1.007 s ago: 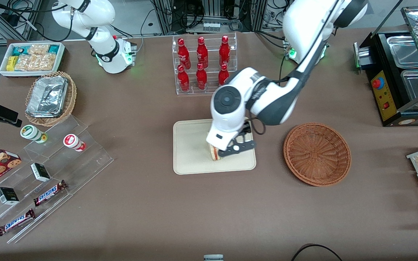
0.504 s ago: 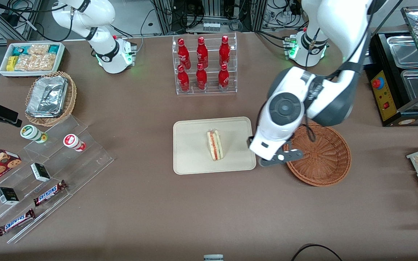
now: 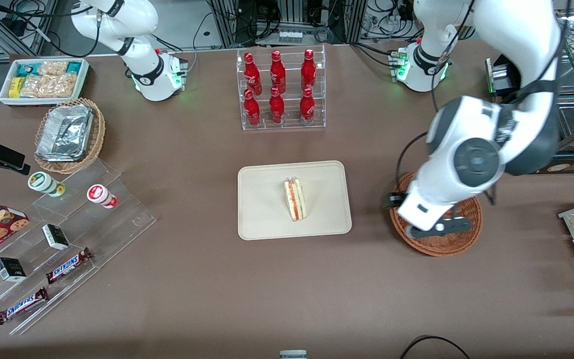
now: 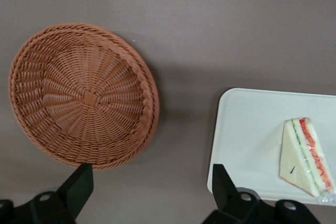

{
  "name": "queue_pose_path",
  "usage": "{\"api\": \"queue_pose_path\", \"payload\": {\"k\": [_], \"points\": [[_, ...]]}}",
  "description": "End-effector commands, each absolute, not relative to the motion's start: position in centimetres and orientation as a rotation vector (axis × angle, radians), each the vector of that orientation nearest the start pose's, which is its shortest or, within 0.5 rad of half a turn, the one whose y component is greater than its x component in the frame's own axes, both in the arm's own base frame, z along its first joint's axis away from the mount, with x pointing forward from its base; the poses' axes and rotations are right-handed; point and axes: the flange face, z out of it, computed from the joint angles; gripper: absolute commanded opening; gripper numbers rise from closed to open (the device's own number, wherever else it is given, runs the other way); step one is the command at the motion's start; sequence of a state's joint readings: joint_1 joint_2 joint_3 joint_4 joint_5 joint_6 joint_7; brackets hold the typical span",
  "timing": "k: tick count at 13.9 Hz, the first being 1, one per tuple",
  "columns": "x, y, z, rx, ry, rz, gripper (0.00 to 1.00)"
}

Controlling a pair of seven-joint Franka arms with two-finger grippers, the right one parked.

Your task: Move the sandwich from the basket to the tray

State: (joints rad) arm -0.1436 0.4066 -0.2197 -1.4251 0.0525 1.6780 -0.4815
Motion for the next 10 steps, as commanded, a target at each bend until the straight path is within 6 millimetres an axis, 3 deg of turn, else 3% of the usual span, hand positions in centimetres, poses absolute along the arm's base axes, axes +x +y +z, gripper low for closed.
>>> {"api": "queue_pose_path", "payload": {"k": [1, 7, 10], "points": [[60.5, -16.8, 47.5, -3.114, -0.143, 0.252, 1.00], [58.5, -11.8, 49.2, -3.093, -0.228, 0.325, 1.00], [56.4, -11.0, 50.6, -3.106, -0.173, 0.324, 1.00]]}}
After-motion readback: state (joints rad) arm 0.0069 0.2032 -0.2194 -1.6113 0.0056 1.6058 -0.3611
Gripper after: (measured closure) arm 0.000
